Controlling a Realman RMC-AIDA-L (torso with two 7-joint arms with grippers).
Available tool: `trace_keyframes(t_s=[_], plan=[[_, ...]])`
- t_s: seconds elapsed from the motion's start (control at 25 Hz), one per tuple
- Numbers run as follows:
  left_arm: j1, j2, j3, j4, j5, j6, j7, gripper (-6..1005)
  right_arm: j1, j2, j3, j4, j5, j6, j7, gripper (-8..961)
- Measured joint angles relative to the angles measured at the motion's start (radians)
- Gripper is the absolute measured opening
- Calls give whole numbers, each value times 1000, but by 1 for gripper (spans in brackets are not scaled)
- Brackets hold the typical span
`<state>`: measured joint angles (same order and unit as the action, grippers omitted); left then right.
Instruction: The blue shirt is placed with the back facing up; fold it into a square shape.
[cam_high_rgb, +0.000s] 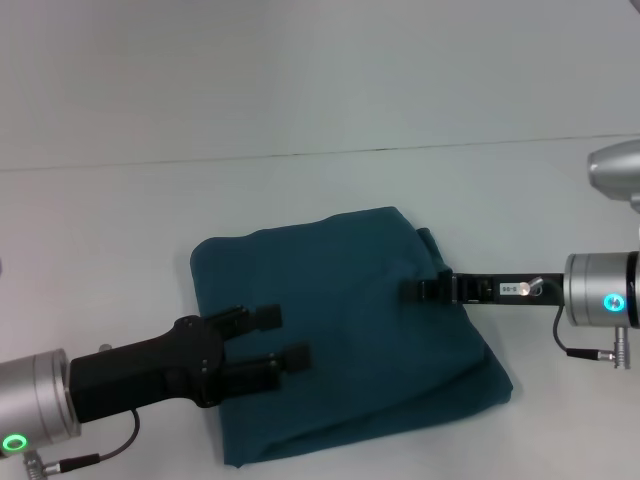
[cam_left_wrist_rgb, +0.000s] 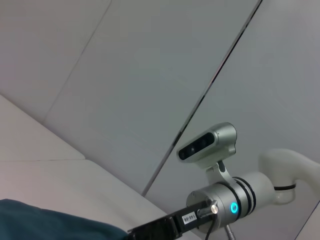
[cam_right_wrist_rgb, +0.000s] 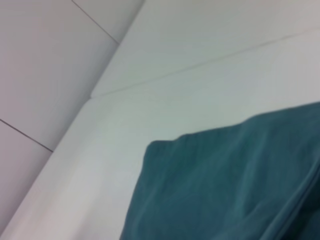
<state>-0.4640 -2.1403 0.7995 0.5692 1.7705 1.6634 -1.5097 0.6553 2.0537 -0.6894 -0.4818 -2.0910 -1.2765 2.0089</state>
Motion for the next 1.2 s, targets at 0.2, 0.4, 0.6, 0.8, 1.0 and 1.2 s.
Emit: trace_keyframes(t_s=[0.2, 0.4, 0.6, 0.8, 1.0, 1.2], plan=[[0, 0, 0, 0, 0, 1, -6, 888, -30, 0, 2, -61, 29, -34, -2, 35], [-1, 0, 0, 0, -3, 1, -15, 887, -52, 3, 4, -110, 45, -60, 2, 35], [-4, 1, 0, 0, -4, 0, -19, 887, -58, -4, 4, -105, 47, -48, 7, 35], [-4, 0, 0, 0, -1, -4, -25, 887, -81, -1, 3, -101, 43, 5, 6, 34], [-4, 0, 0, 3, -3, -1, -28, 887, -112, 1, 10, -100, 48, 51, 0, 67], [-9, 2, -7, 3, -5, -22, -29, 887, -125, -4, 20, -100, 48, 94, 5, 108]])
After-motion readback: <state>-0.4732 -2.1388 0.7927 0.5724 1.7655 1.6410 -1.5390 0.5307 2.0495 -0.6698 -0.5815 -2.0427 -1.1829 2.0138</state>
